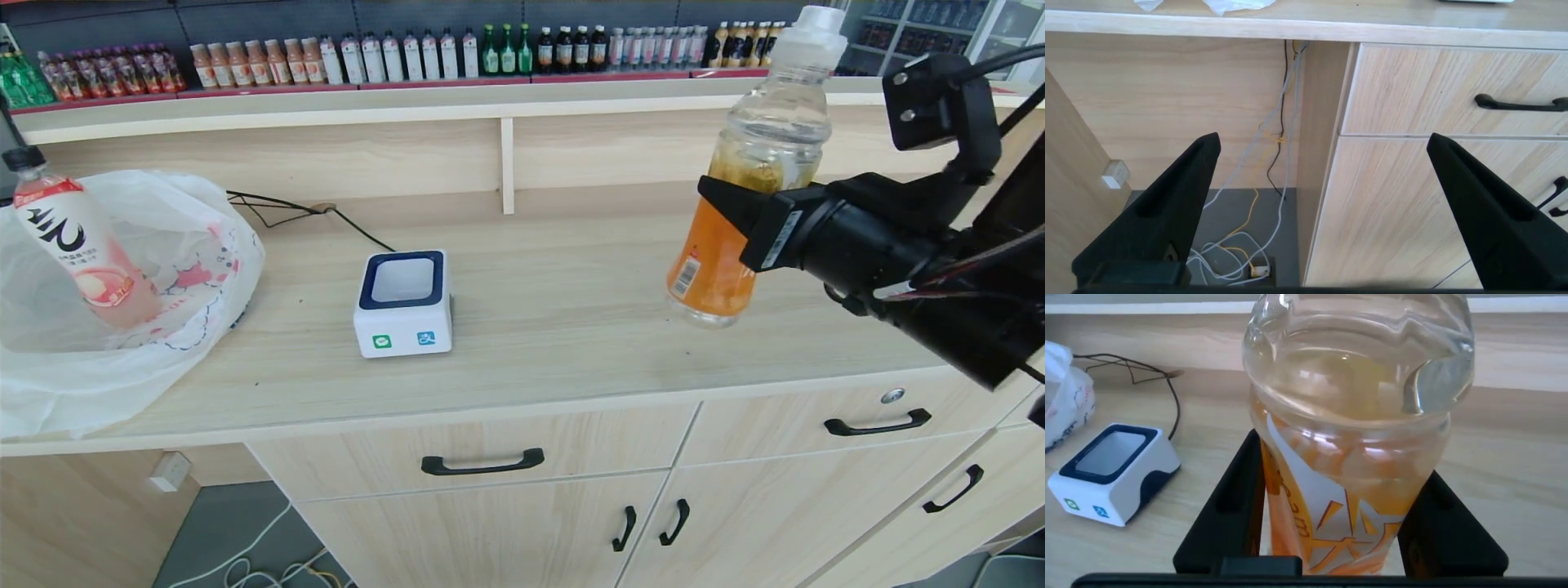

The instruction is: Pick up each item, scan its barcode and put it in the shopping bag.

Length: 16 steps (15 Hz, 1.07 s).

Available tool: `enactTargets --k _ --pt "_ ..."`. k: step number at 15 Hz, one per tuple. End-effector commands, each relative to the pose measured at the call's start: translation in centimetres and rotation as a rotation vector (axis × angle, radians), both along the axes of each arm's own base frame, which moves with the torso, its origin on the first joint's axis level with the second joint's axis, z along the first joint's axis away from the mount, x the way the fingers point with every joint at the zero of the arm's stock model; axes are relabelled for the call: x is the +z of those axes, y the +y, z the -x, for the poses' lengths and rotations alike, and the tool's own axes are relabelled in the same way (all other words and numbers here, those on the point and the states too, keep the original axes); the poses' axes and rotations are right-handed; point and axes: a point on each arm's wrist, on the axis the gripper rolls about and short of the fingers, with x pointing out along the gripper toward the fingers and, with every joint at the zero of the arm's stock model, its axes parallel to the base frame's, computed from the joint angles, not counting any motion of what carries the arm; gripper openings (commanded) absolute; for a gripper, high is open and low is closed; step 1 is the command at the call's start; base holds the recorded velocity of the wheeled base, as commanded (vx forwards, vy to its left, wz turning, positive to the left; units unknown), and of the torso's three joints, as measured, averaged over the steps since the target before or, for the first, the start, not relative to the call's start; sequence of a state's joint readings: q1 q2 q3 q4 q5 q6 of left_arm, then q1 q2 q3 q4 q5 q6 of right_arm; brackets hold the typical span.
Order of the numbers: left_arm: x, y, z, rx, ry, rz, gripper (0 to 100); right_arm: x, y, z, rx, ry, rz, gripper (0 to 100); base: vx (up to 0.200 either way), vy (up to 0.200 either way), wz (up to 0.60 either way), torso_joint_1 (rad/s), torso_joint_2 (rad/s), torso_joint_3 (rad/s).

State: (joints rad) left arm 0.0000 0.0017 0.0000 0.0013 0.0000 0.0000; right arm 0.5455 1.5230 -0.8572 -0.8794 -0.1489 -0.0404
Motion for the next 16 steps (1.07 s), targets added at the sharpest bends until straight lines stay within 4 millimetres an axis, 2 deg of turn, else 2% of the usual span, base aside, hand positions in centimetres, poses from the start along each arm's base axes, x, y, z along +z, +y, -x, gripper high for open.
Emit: enactTargets --k 1,5,8,12,16 --pt "0.0 0.0 0.0 0.0 0.0 0.0 100 0.4 -1.0 3.7 0.055 -0.009 -0.05 0 0.0 0.0 0.0 0.0 0.0 0.0" --pt "0.0 0.0 0.0 0.0 0.0 0.0 100 -1.3 -2.1 6.5 0.147 0.053 -0.09 0 0.0 0.0 0.0 0.0 0.0 0.0" --pt "0.0 0.0 0.0 0.0 0.0 0.0 100 -2.4 -2.8 8.9 0.328 0.067 -0.072 0 0.0 0.0 0.0 0.0 0.0 0.0" --pt "0.0 0.0 0.0 0.0 0.0 0.0 100 -3.3 -3.1 9.8 0.473 0.107 -0.084 0 0.0 0.0 0.0 0.0 0.0 0.0" --pt "0.0 0.0 0.0 0.0 0.0 0.0 100 -2.4 -2.9 10.1 0.602 0.159 -0.184 0 0.0 0.0 0.0 0.0 0.0 0.0"
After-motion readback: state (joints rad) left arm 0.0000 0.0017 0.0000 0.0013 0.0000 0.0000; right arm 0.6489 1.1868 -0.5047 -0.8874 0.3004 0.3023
